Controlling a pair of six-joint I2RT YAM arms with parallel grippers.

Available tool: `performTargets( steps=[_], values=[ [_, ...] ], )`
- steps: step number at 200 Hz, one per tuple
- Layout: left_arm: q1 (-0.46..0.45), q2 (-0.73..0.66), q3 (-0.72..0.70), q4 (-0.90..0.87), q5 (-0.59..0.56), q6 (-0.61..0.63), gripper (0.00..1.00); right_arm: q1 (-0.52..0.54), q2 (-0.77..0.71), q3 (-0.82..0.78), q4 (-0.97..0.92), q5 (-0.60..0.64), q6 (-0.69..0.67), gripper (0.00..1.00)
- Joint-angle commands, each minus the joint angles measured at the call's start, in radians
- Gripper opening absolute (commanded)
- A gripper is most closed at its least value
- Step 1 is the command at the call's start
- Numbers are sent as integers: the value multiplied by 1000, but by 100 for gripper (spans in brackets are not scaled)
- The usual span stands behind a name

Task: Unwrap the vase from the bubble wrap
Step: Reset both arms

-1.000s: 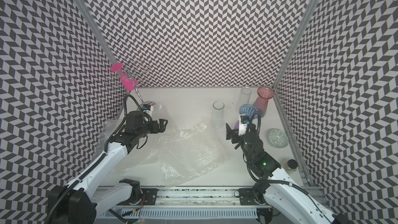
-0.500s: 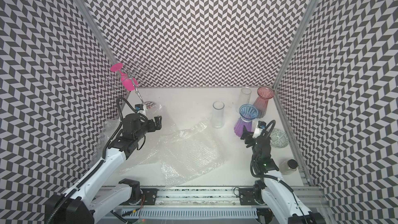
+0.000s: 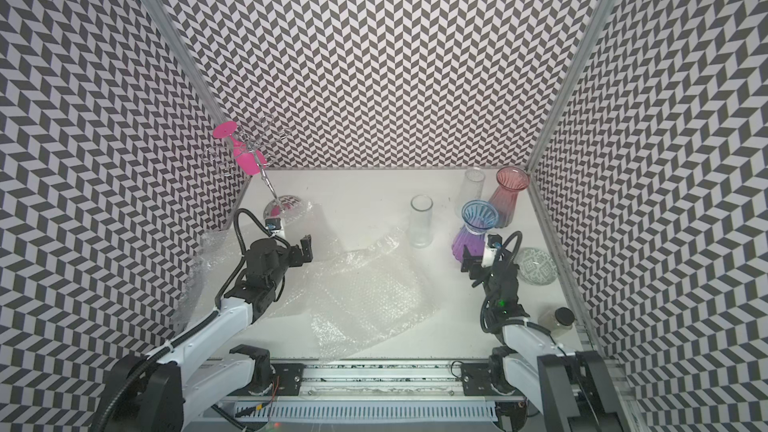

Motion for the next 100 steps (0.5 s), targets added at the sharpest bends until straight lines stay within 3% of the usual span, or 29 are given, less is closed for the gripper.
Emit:
performTargets(
  steps=[1, 39, 100],
  values=[
    [21, 18, -6, 197, -36, 39, 100, -7, 51, 63, 79, 18, -21, 99],
    [65, 65, -21, 320, -29, 49, 100, -13, 33, 13, 194, -5, -23, 99],
    [105, 134, -98, 531, 4, 81, 100, -17, 134, 7, 386, -6, -29, 99]
  ],
)
